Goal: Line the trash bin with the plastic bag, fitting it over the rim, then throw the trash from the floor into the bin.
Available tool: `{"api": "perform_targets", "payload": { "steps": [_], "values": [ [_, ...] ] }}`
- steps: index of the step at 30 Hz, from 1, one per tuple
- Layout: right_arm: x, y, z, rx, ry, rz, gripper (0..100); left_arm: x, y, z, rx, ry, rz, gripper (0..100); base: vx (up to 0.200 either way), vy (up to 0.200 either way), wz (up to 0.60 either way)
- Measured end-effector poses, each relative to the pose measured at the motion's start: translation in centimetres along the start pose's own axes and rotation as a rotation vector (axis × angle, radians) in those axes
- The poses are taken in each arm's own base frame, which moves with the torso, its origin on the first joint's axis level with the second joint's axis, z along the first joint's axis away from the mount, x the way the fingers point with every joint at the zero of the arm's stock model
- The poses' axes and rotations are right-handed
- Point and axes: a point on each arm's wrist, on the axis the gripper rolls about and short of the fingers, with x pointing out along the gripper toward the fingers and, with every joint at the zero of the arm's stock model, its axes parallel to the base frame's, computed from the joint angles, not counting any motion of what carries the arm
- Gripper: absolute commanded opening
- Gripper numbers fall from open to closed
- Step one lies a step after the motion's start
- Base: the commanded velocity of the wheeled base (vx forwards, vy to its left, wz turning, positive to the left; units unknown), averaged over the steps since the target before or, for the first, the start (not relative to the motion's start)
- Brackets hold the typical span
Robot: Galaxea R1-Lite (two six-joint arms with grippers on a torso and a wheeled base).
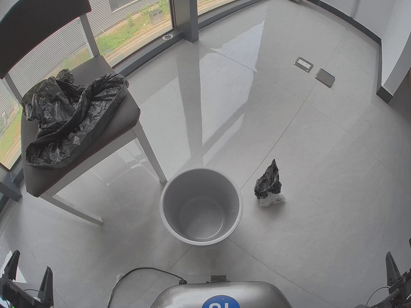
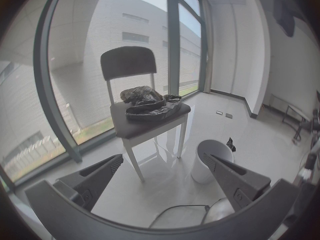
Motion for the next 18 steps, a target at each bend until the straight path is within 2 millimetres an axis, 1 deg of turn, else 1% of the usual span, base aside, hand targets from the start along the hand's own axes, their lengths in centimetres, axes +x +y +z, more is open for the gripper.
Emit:
{"api": "perform_targets", "payload": {
  "steps": [1, 4, 7, 10, 13, 18],
  "values": [
    [0.0, 0.0, 0.0, -0.006, 0.000, 0.001, 100, 0.0, 0.0, 0.2, 0.034, -0.011, -0.015, 100, 0.000, 0.000, 0.00],
    [0.0, 0.0, 0.0, -0.023, 0.001, 0.006, 100, -0.3, -0.1, 1.8, 0.163, -0.069, -0.071, 100, 0.000, 0.000, 0.00],
    [0.0, 0.0, 0.0, -0.032, 0.002, 0.010, 100, -0.3, -0.1, 4.0, 0.232, -0.099, -0.097, 100, 0.000, 0.000, 0.00],
    [0.0, 0.0, 0.0, -0.037, 0.003, 0.013, 100, 0.0, 0.0, 6.9, 0.260, -0.118, -0.095, 100, 0.000, 0.000, 0.00],
    [0.0, 0.0, 0.0, -0.041, 0.003, 0.017, 100, 0.8, 0.2, 10.0, 0.274, -0.115, -0.050, 100, 0.000, 0.000, 0.00],
    [0.0, 0.0, 0.0, -0.044, 0.004, 0.023, 100, 3.2, 0.5, 15.0, 0.287, -0.081, 0.035, 100, 0.000, 0.000, 0.00]
  ]
}}
